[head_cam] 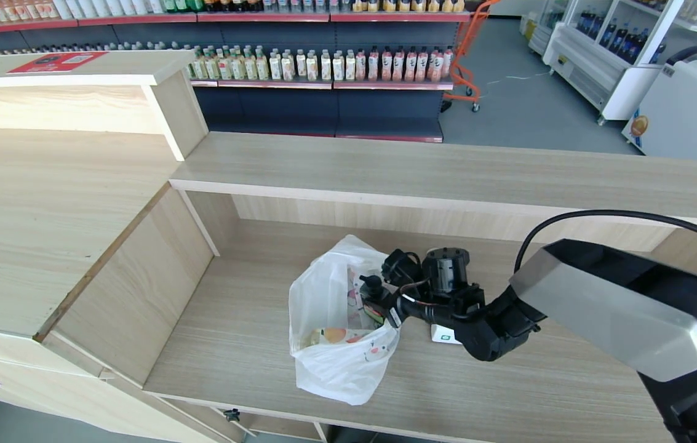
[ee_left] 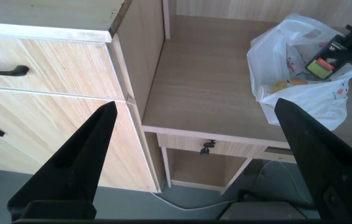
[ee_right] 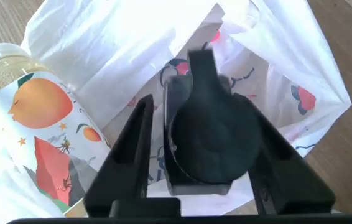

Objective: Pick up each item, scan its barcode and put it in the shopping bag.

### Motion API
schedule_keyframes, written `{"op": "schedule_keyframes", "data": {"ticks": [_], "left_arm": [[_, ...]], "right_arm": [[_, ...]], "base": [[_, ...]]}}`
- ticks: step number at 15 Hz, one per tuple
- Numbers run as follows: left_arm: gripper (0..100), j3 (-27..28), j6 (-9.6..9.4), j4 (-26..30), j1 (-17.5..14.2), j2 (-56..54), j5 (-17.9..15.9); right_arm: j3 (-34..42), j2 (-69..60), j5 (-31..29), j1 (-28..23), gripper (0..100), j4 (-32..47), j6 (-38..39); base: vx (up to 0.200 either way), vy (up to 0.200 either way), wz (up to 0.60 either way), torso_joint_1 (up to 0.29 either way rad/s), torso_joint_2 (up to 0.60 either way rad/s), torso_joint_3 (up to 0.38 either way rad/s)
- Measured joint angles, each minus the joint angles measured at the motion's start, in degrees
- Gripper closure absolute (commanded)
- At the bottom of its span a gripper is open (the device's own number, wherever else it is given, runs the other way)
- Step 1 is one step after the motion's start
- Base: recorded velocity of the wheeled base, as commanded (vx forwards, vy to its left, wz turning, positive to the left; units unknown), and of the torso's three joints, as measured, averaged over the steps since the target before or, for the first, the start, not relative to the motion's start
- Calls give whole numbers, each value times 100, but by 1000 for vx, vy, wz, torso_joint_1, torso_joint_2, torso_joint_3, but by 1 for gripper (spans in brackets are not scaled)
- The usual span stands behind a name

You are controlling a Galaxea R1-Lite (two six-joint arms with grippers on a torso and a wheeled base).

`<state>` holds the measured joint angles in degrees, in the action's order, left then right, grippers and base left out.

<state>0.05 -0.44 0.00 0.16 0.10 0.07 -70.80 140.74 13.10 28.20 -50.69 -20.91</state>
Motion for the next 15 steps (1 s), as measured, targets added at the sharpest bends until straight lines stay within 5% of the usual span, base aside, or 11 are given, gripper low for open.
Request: {"op": "schedule_keyframes", "data": {"ticks": [5,9,15], "left_arm": [[0,0,0,0,2,0,0],[0,-5,0,0,2,0,0],[0,-2,0,0,0,-2,0]], "right_arm": [[179,-227,6,-23,0,-134,1356],[1135,-1412,22,-201,0,279,2826],[3387,-5560,-126,-1163,0,2269,3081]], "base": [[0,0,0,0,0,0],[0,0,0,0,0,0],[0,0,0,0,0,0]]}}
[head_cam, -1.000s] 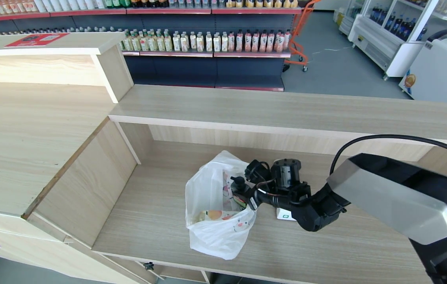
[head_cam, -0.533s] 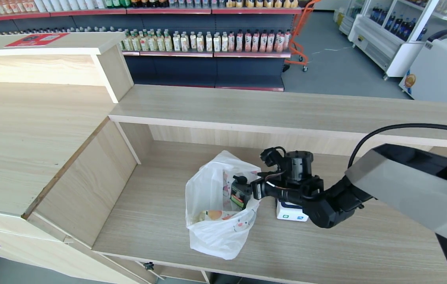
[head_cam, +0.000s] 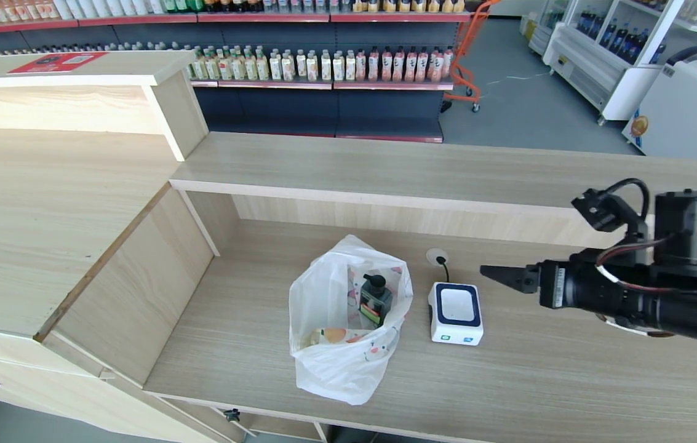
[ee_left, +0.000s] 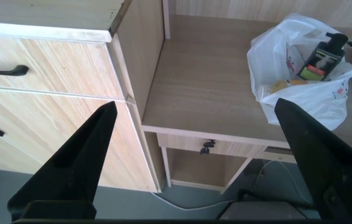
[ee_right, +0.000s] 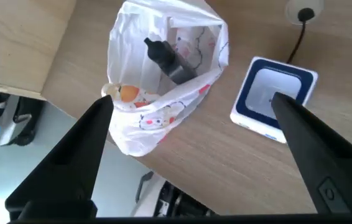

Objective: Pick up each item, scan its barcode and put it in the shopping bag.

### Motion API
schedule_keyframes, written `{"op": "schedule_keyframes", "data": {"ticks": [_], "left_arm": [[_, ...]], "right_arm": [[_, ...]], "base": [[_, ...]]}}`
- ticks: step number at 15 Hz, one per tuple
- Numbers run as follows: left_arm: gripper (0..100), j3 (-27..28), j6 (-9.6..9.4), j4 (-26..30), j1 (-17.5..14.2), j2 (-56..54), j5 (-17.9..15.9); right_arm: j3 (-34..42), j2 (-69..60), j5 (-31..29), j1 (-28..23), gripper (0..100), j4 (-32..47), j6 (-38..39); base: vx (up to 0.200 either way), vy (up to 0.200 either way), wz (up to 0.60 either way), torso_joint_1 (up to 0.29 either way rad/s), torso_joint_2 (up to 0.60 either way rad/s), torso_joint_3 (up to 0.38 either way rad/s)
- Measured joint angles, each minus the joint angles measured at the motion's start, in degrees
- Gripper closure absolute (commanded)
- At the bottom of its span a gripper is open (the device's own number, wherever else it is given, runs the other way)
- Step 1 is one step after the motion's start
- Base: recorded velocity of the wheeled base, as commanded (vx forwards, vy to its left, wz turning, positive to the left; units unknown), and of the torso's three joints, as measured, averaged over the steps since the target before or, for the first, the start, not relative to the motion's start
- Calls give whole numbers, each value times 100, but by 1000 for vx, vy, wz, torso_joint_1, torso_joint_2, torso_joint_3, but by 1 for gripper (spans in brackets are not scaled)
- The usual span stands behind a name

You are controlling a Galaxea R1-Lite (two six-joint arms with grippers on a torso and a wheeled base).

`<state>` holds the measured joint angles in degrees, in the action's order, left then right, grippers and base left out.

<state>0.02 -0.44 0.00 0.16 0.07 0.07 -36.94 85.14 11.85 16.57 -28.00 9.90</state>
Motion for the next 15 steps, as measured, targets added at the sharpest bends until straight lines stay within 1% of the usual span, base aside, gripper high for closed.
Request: {"op": "schedule_keyframes", "data": {"ticks": [2,4,6,9,10,12,13,15], "left_arm": [[0,0,0,0,2,0,0],[0,0,0,0,2,0,0],[0,0,0,0,2,2,2],[0,2,0,0,2,2,0],[0,2,0,0,2,0,0],[0,2,0,0,5,2,0],[0,2,1,2,5,2,0],[0,2,0,0,0,0,0]], "right_arm": [[959,-1712,-347,-422,0,494,-33],[1881,-3445,-670,-729,0,887,-126],[2638,-5264,-997,-1015,0,1618,-306],[3350,-7322,-1420,-1453,0,2699,-572],[3512,-7720,-1513,-1571,0,2887,-574],[3628,-8186,-1532,-1657,0,2889,-556],[3645,-8299,-1532,-1668,100,2882,-558],[3661,-8448,-1532,-1679,100,2871,-569]], "base": [[0,0,0,0,0,0],[0,0,0,0,0,0],[0,0,0,0,0,0],[0,0,0,0,0,0],[0,0,0,0,0,0],[0,0,0,0,0,0],[0,0,0,0,0,0],[0,0,0,0,0,0]]}}
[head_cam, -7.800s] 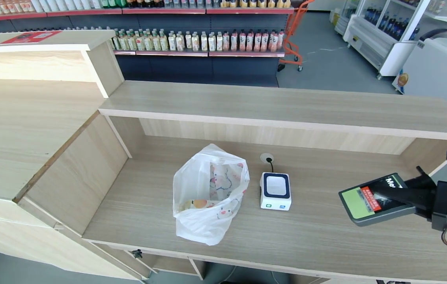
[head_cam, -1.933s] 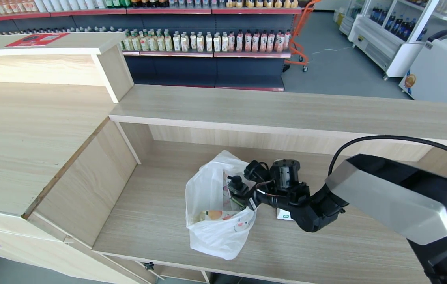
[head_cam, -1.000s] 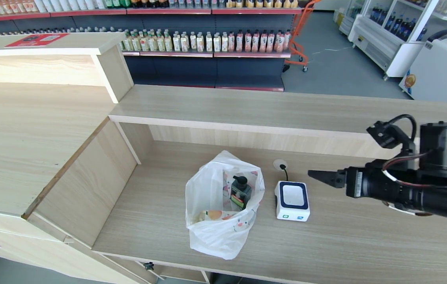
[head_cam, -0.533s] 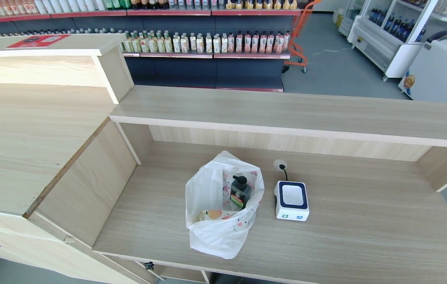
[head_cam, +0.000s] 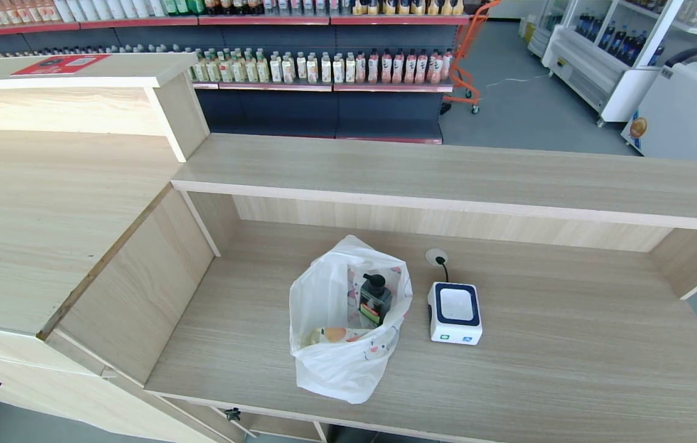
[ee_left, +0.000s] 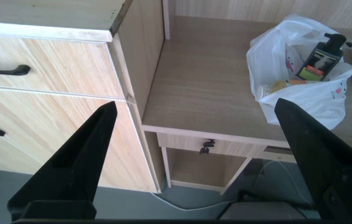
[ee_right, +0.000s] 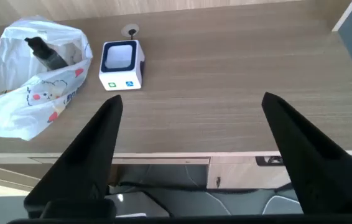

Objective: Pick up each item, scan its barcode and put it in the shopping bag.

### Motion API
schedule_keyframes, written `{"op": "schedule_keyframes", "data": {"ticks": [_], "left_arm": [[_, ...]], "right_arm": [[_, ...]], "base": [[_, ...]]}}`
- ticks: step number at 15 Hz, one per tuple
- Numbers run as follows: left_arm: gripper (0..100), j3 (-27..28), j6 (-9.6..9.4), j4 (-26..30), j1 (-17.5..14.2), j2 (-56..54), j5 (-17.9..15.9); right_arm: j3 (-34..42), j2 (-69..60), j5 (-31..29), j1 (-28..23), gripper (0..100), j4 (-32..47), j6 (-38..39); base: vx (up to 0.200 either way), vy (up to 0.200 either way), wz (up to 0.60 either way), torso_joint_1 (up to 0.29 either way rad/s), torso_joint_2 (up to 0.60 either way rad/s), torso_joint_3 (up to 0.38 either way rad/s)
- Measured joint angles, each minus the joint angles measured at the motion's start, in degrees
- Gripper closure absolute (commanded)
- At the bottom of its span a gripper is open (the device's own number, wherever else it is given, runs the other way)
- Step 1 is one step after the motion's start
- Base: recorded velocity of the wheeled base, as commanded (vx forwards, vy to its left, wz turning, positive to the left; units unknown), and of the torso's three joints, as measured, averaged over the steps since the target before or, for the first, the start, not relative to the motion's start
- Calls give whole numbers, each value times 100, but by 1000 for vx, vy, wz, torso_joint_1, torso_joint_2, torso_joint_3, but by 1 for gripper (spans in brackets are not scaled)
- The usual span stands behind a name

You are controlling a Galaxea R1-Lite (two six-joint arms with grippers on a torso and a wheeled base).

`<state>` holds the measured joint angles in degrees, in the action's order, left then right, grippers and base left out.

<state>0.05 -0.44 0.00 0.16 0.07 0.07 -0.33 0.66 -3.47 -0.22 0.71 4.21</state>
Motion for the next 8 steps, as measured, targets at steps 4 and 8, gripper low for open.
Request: {"op": "schedule_keyframes", "data": {"ticks": [4,8], "left_arm": [[0,0,0,2,2,2,0],[0,0,-2,0,2,2,2]], "right_arm": [[4,-84,0,-7,100,5,4],[6,-90,0,-5,100,11,4]], "base": [[0,0,0,0,0,0],[0,-150,0,1,2,1]]}}
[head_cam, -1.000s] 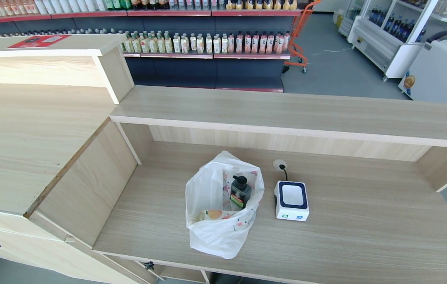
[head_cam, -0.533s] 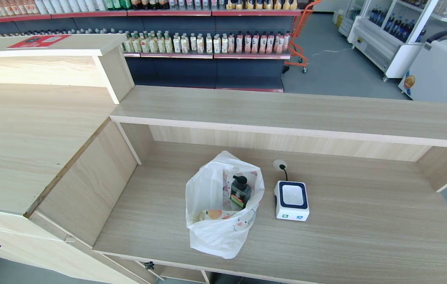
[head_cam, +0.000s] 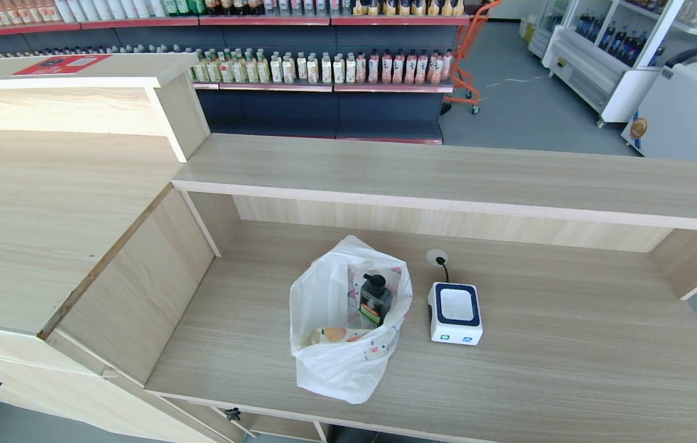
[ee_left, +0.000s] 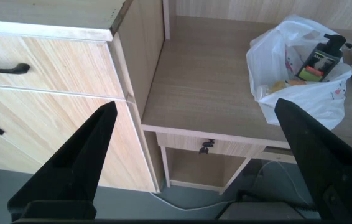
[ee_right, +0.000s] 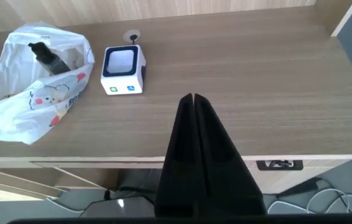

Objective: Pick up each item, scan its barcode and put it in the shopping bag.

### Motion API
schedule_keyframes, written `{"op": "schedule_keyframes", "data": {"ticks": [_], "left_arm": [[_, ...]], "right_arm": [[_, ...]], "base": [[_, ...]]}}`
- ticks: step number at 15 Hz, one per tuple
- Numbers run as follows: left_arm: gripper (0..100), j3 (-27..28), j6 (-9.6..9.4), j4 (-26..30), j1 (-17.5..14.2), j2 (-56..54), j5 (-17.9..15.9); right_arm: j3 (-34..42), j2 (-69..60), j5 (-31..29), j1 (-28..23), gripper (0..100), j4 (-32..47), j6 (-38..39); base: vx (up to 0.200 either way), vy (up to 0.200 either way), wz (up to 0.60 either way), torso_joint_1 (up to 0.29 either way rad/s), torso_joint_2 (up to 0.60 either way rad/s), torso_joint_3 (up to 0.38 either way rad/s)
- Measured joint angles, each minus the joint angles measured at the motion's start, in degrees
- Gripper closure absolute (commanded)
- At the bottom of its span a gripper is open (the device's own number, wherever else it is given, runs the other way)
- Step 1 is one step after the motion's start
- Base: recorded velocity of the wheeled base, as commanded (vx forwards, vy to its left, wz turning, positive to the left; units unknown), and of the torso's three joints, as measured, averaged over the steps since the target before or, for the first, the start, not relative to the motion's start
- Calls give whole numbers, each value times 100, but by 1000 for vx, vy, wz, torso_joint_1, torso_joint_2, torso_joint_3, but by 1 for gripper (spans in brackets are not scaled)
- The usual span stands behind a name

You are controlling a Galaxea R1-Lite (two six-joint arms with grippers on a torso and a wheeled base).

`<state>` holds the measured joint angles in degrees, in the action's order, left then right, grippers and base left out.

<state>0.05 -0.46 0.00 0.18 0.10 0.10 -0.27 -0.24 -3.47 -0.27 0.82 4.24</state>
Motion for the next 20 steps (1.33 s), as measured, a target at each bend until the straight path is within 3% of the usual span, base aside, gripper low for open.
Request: {"op": "schedule_keyframes", "data": {"ticks": [6,9,12,20], "left_arm": [[0,-2,-51,0,2,0,4],[0,-2,-24,2,-2,0,1],[0,-5,-20,0,9,0,1],[0,-5,-7,0,4,0,0]], "right_arm": [[0,0,2,0,100,9,0],[0,2,2,2,100,9,2],[0,2,0,-9,100,11,0],[0,6,2,-6,100,11,0]], "base": [[0,-200,0,8,1,1],[0,0,0,0,0,0],[200,0,0,-4,-3,1],[0,0,0,0,0,0]]}}
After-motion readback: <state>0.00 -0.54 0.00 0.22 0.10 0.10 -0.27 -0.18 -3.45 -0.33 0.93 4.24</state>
